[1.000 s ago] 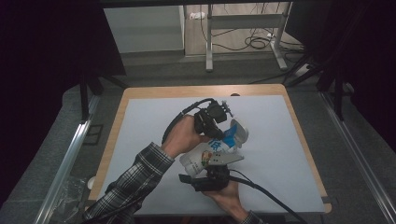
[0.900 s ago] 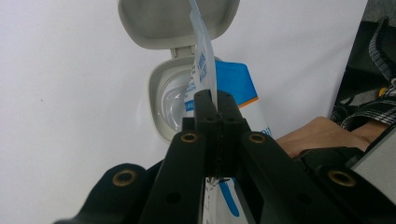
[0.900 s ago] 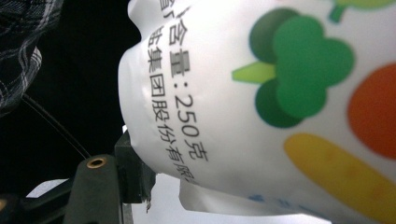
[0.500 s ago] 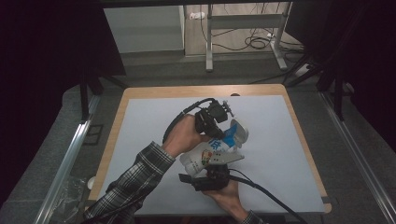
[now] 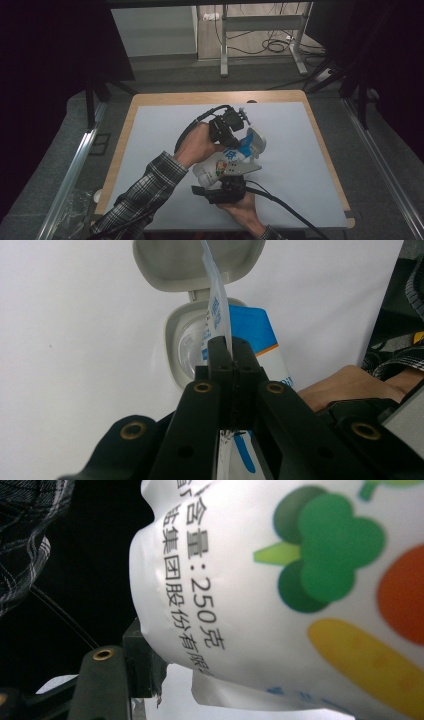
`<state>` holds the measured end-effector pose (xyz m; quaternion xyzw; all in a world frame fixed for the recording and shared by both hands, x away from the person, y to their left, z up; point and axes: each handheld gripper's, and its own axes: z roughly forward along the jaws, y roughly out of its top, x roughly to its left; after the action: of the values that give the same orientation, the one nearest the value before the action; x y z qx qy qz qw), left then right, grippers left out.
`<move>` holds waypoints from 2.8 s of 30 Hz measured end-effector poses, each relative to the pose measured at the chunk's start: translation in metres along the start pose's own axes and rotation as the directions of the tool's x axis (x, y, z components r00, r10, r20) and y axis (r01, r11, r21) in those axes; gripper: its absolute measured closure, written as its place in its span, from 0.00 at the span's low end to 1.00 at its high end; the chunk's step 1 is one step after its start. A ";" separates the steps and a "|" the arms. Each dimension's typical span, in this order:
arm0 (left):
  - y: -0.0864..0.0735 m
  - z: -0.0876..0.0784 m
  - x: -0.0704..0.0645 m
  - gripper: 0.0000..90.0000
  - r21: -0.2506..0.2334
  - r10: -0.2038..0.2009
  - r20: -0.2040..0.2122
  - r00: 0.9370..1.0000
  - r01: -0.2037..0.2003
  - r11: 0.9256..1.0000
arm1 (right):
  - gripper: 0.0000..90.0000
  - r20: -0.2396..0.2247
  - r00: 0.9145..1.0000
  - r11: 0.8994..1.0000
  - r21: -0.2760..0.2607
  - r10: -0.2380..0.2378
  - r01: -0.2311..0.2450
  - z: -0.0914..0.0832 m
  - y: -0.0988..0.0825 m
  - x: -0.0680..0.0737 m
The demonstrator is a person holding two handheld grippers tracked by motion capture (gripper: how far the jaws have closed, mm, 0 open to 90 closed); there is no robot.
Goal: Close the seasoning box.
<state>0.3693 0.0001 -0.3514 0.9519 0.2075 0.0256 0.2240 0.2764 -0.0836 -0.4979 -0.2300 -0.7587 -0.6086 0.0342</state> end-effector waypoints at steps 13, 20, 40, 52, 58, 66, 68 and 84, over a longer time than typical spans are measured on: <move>0.002 0.000 0.001 1.00 0.005 0.003 -0.001 1.000 -0.003 1.000 | 0.40 -0.003 1.000 1.000 -0.007 0.007 -0.007 0.000 0.001 -0.001; 0.003 0.000 0.001 1.00 0.008 0.006 -0.004 1.000 -0.006 1.000 | 0.40 -0.005 1.000 1.000 -0.011 0.005 -0.005 -0.001 0.001 -0.001; 0.005 0.000 -0.001 1.00 0.011 0.007 -0.009 1.000 -0.007 1.000 | 0.40 -0.013 1.000 1.000 -0.013 0.015 -0.015 -0.002 0.003 0.000; 0.005 0.000 -0.001 1.00 0.008 0.005 -0.009 1.000 -0.005 1.000 | 0.40 -0.014 1.000 1.000 -0.019 0.003 -0.003 -0.001 0.003 0.000; 0.005 0.000 -0.001 1.00 0.016 0.009 -0.011 1.000 -0.009 1.000 | 0.40 -0.016 1.000 1.000 -0.020 0.000 -0.001 -0.001 0.003 0.000; 0.006 0.000 -0.001 1.00 0.017 0.009 -0.013 1.000 -0.008 1.000 | 0.40 -0.022 1.000 1.000 -0.020 0.010 -0.010 -0.002 0.004 0.001; 0.006 0.000 -0.001 1.00 0.017 0.008 -0.013 1.000 -0.008 1.000 | 0.40 -0.022 1.000 1.000 -0.021 0.009 -0.010 -0.002 0.004 0.001; 0.006 0.000 -0.002 1.00 0.023 0.007 -0.016 1.000 -0.007 1.000 | 0.40 -0.029 1.000 1.000 -0.029 0.000 -0.001 0.000 0.003 0.001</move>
<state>0.3695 -0.0058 -0.3486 0.9549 0.2062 0.0316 0.2112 0.2770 -0.0830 -0.4946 -0.2220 -0.7490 -0.6228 0.0418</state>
